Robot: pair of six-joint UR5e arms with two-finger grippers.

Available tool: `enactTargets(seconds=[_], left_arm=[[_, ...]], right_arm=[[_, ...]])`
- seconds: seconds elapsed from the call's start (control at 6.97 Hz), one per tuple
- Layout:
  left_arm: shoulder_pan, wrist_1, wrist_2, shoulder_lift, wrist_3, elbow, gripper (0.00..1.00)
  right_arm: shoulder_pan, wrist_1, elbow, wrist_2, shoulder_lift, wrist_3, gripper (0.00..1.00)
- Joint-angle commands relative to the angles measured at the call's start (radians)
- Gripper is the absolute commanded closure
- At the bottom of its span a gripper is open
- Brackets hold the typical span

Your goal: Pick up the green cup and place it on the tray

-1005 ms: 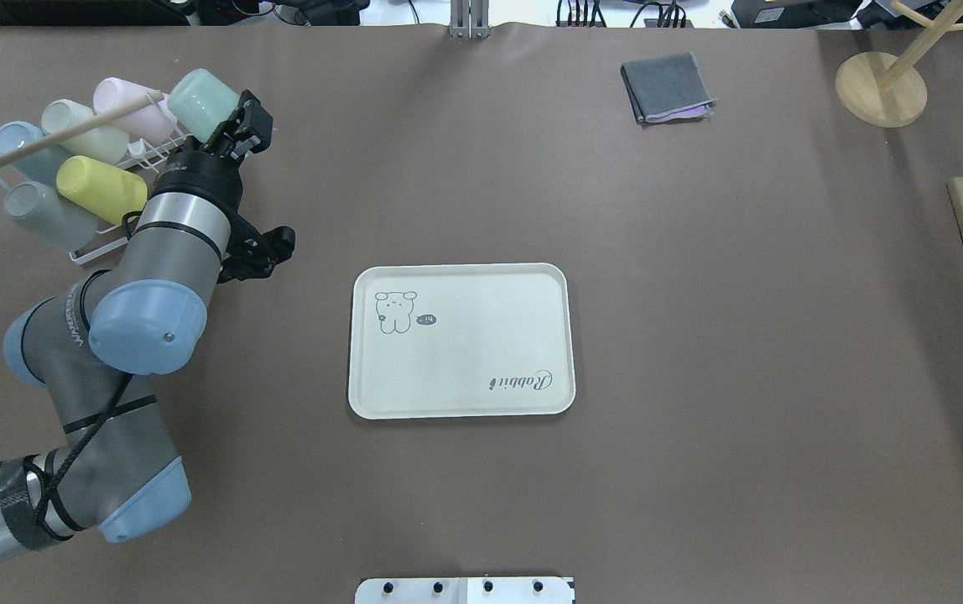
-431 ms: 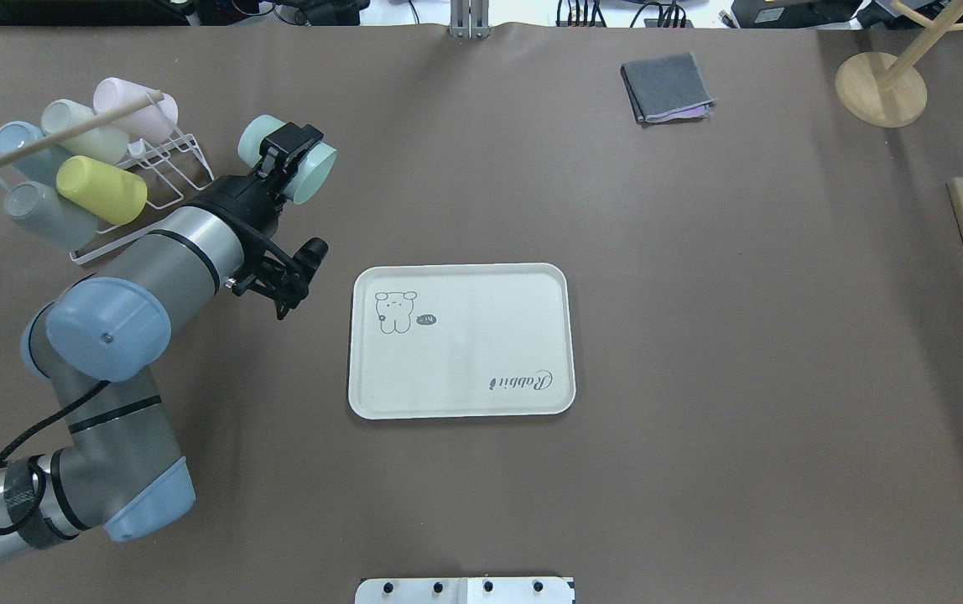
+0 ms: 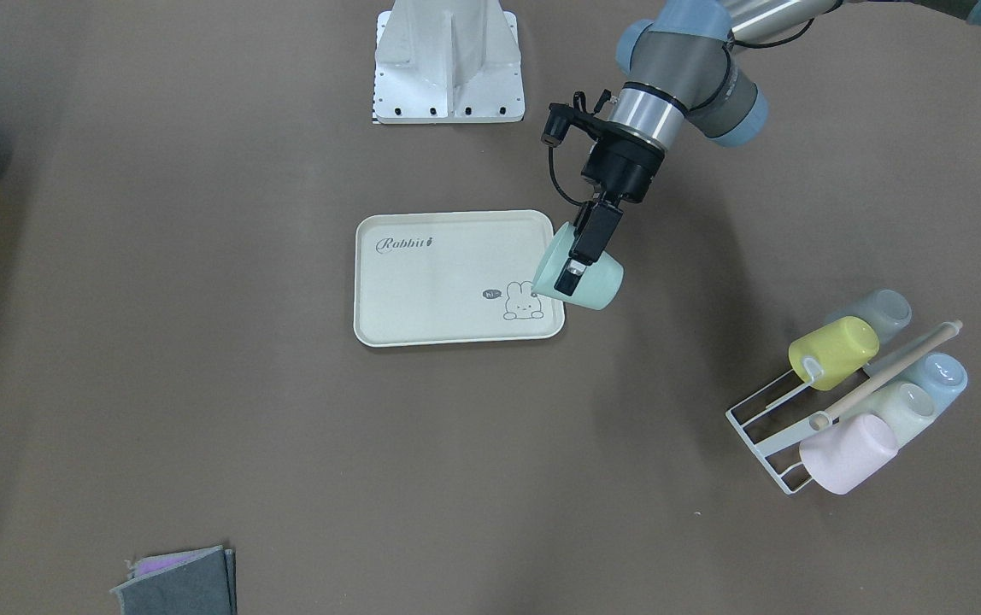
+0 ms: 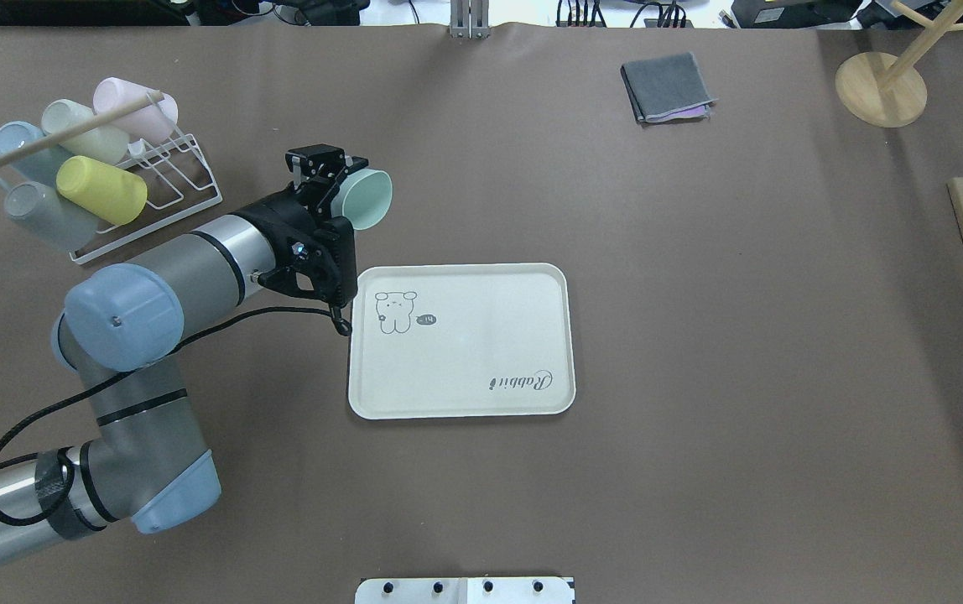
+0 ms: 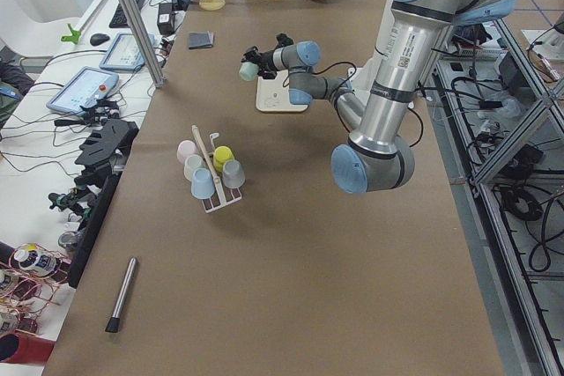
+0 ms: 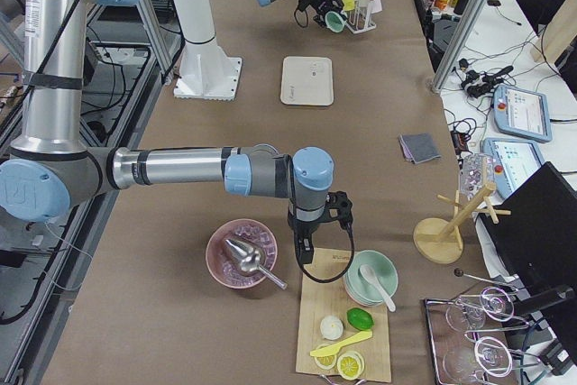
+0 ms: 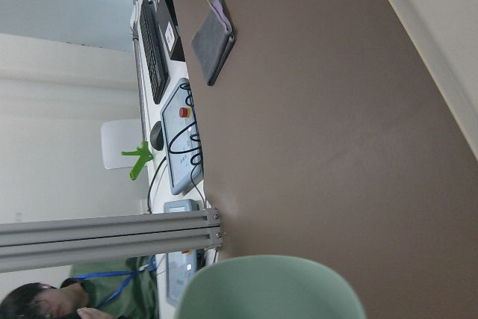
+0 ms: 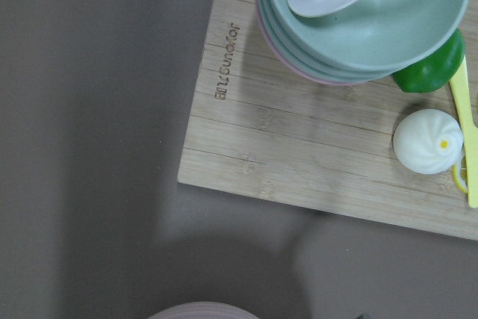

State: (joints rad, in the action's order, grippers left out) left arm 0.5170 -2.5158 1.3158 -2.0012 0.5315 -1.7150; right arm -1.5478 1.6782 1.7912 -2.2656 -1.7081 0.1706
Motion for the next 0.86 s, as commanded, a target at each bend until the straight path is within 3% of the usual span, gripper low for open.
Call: enactTargets(seconds=[0.0, 0.29, 0.72], left_arm=[[-0.008, -0.027, 0.179, -0.106, -0.48, 0.116, 0.66], [-0.021, -0.163, 0.259, -0.149, -0.762, 0.22, 0.66], [-0.051, -0.418, 0.272, -0.225, -0.804, 0.392, 0.66]], right_arm=[[0.0, 0.0, 0.0, 0.0, 0.001, 0.001, 0.0], [0.0, 0.0, 0.0, 0.001, 0.001, 0.001, 0.0], [0.0, 0.0, 0.002, -0.002, -0.001, 0.0, 0.0]])
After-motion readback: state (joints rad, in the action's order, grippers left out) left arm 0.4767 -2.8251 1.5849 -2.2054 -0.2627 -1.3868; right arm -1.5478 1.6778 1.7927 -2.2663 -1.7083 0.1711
